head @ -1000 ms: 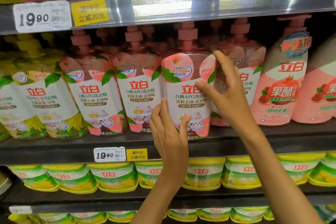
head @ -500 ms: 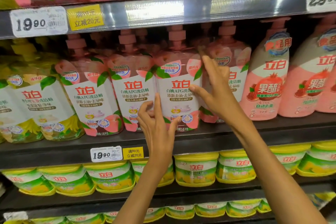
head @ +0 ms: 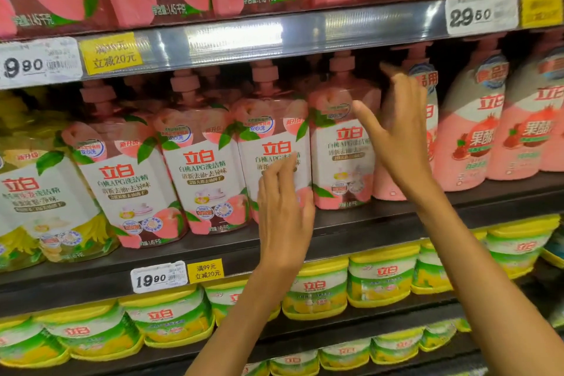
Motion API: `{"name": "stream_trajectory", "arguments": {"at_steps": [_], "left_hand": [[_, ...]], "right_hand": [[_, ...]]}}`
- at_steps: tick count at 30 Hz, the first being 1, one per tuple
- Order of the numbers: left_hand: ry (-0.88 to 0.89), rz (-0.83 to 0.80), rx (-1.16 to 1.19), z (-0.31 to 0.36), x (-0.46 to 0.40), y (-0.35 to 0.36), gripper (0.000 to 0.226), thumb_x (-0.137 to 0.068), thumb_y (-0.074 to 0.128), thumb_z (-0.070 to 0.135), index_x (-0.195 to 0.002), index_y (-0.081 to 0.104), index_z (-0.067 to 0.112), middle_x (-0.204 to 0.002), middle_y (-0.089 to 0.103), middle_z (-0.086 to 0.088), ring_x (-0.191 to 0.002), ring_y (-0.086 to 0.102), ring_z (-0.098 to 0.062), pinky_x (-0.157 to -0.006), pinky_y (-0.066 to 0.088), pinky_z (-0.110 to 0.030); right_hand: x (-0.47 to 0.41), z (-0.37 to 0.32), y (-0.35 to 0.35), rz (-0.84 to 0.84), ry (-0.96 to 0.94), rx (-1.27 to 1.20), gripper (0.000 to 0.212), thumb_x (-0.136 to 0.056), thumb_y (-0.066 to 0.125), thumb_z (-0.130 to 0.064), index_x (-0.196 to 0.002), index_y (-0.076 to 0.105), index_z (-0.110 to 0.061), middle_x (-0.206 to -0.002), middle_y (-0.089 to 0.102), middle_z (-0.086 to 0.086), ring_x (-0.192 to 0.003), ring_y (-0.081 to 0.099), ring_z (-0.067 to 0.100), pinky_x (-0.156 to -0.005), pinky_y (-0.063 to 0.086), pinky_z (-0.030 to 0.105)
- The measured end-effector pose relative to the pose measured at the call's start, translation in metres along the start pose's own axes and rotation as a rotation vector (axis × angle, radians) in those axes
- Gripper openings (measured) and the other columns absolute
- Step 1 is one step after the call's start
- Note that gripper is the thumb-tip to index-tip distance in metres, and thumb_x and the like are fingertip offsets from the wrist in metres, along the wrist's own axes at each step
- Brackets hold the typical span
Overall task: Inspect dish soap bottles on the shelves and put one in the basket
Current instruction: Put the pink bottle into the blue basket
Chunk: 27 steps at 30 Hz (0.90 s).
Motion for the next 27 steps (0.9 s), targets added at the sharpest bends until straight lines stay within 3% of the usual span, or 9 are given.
{"name": "stream_trajectory", "arguments": {"at_steps": [2,5,7,9,13,16,21,24,27], "left_hand": [[0.030,-0.112,0.090,0.018,0.001,0.022,0.060,-0.094,0.057,0.012,-0.146,0.029,0.017,-0.145,0.036,-0.003,-0.134,0.031,-0.012,-0.113,0.028,-0.029],[0.023,-0.181,0.081,0.028,0.006,0.052,0.073,-0.098,0.051,0.019,-0.152,0.002,0.022,-0.160,0.007,0.005,-0.141,0.001,0.004,-0.116,0.005,-0.018],[-0.023,-0.174,0.089,0.027,0.009,0.065,0.079,-0.098,0.049,0.020,-0.147,-0.012,0.025,-0.160,-0.007,0.009,-0.140,-0.009,0.006,-0.117,0.001,-0.018],[-0.087,-0.163,0.145,0.026,0.011,0.075,0.083,-0.097,0.050,0.018,-0.140,-0.019,0.032,-0.156,-0.014,0.014,-0.142,-0.012,0.004,-0.120,0.001,-0.023],[-0.236,-0.018,0.252,0.021,0.011,0.082,0.085,-0.093,0.057,0.012,-0.147,-0.006,0.030,-0.158,0.000,0.012,-0.146,0.000,-0.003,-0.121,0.014,-0.033],[-0.350,0.166,0.386,0.012,0.016,0.075,0.074,-0.089,0.062,0.005,-0.148,0.022,0.025,-0.151,0.028,0.004,-0.141,0.025,-0.010,-0.115,0.029,-0.041],[-0.348,0.296,0.459,0.007,0.014,0.065,0.063,-0.089,0.064,0.012,-0.141,0.031,0.028,-0.135,0.037,0.002,-0.127,0.041,-0.008,-0.106,0.041,-0.027],[-0.339,0.290,0.412,0.008,0.016,0.063,0.063,-0.091,0.063,0.015,-0.142,0.028,0.030,-0.134,0.033,0.002,-0.125,0.041,-0.013,-0.106,0.041,-0.030],[-0.332,0.275,0.401,0.007,0.019,0.063,0.060,-0.093,0.059,0.017,-0.145,0.029,0.024,-0.133,0.030,0.005,-0.125,0.039,-0.013,-0.108,0.040,-0.036]], "right_hand": [[-0.014,0.013,-0.002,-0.062,0.031,0.126,0.063,-0.092,0.061,-0.042,-0.135,0.044,0.001,-0.128,0.050,0.023,-0.125,0.039,0.038,-0.104,0.031,0.043],[-0.024,0.021,0.011,-0.164,-0.035,0.376,0.076,-0.086,0.058,-0.058,-0.128,0.053,0.005,-0.124,0.057,0.030,-0.124,0.044,0.042,-0.103,0.027,0.046],[-0.026,0.022,0.022,-0.213,-0.105,0.447,0.076,-0.082,0.052,-0.068,-0.108,0.067,0.002,-0.113,0.064,0.028,-0.120,0.050,0.041,-0.106,0.024,0.046],[-0.028,0.027,0.028,-0.228,-0.116,0.449,0.072,-0.083,0.049,-0.069,-0.091,0.068,0.000,-0.100,0.068,0.022,-0.115,0.053,0.037,-0.106,0.020,0.042],[-0.035,0.032,0.028,-0.219,-0.122,0.369,0.063,-0.084,0.057,-0.064,-0.095,0.066,-0.003,-0.096,0.067,0.016,-0.109,0.054,0.034,-0.095,0.027,0.039],[-0.034,0.032,0.020,-0.224,-0.078,0.195,0.055,-0.077,0.066,-0.062,-0.075,0.056,-0.007,-0.076,0.060,0.015,-0.084,0.057,0.033,-0.081,0.033,0.039],[-0.018,0.028,0.014,-0.265,-0.107,-0.127,0.060,-0.072,0.078,-0.050,-0.091,0.035,-0.011,-0.093,0.033,0.005,-0.085,0.030,0.011,-0.070,0.030,0.017],[-0.011,0.031,0.022,-0.390,-0.033,-0.331,0.069,-0.066,0.074,-0.057,-0.105,0.038,-0.013,-0.098,0.035,-0.002,-0.082,0.035,0.004,-0.076,0.034,0.000],[-0.005,0.027,0.027,-0.484,0.011,-0.541,0.080,-0.063,0.074,-0.055,-0.125,0.037,-0.019,-0.122,0.048,-0.002,-0.114,0.050,0.010,-0.096,0.046,0.021]]}}
Point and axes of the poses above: each hand's wrist, its own x-axis away from the middle knuckle, its own y-axis out of the palm, z = x × y, the point moved 10 cm from there along -x, towards the middle knuckle
